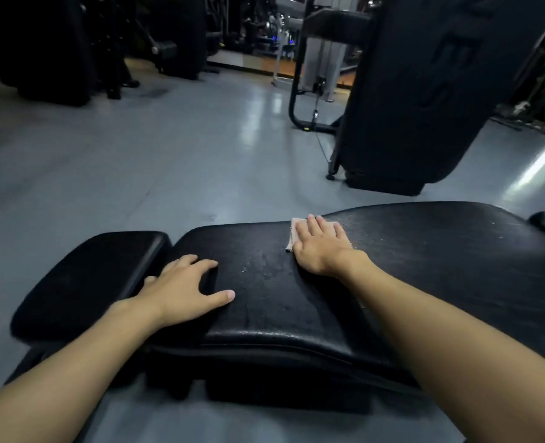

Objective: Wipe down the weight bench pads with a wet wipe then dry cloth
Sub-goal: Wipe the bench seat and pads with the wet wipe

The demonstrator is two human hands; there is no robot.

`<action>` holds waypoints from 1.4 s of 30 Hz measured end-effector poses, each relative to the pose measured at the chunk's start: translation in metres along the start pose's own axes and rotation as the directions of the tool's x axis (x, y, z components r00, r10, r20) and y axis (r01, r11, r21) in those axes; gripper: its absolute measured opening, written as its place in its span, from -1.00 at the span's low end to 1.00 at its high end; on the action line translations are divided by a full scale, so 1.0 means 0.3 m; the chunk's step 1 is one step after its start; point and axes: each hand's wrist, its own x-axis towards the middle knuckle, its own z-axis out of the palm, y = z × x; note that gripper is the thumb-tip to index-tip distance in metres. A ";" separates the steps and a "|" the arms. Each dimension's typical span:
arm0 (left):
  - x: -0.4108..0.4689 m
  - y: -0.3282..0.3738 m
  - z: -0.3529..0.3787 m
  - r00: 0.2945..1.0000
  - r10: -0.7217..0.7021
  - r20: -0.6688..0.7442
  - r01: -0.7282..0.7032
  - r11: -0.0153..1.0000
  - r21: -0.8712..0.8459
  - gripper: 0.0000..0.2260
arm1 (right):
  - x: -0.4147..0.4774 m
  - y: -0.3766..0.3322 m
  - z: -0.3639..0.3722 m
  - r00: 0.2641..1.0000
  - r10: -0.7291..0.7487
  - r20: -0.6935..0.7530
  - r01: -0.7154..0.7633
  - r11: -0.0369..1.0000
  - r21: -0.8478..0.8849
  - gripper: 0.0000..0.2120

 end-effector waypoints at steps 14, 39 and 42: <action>-0.111 -0.200 0.078 0.980 -0.074 -0.186 -0.007 0.916 -0.401 -0.04 | 0.094 -0.600 0.083 0.945 -0.326 0.036 0.328 0.943 -0.062 -0.42; -0.111 -0.048 0.064 0.982 0.085 -0.170 -0.116 0.976 -0.185 -0.22 | -0.073 -0.292 0.056 0.903 -0.423 0.071 0.427 0.903 -0.048 -0.50; -0.082 0.060 0.066 0.983 0.167 -0.078 -0.172 0.984 -0.054 -0.30 | -0.103 -0.156 0.038 0.927 -0.372 0.055 0.375 0.926 -0.048 -0.50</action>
